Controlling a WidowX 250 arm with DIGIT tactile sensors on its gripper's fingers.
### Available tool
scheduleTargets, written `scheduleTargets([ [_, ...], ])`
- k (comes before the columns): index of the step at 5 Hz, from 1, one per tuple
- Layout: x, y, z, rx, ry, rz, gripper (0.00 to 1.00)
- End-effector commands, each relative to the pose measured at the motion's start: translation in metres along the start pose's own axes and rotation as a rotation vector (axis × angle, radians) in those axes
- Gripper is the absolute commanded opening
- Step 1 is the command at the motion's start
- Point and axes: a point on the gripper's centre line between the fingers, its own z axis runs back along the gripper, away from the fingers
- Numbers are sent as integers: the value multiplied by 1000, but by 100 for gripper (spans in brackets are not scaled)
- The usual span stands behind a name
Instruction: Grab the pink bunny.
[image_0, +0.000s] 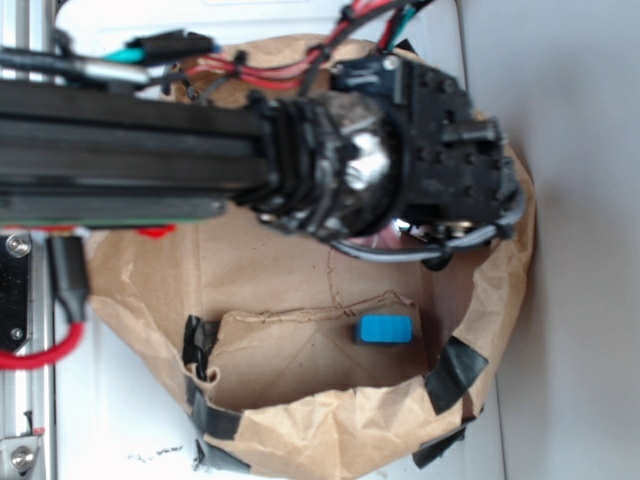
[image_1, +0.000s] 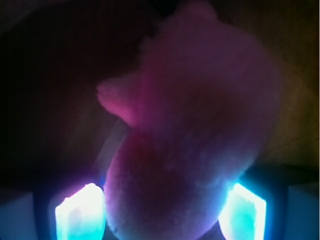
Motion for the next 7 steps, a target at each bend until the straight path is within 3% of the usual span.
scheduleTargets([
  [1,27,-15,12,-136,-42,-24,0],
  [2,28,-14,18,-160,-52,-73,0],
  [3,19,-6,43,-250,-49,-201,0],
  [4,-2,3,81,-342,0,-414,0],
  [5,-13,8,111,-360,23,-639,0],
  [6,-33,8,129,-335,13,-896,0],
  [7,-49,11,146,-255,-58,-1082,0],
])
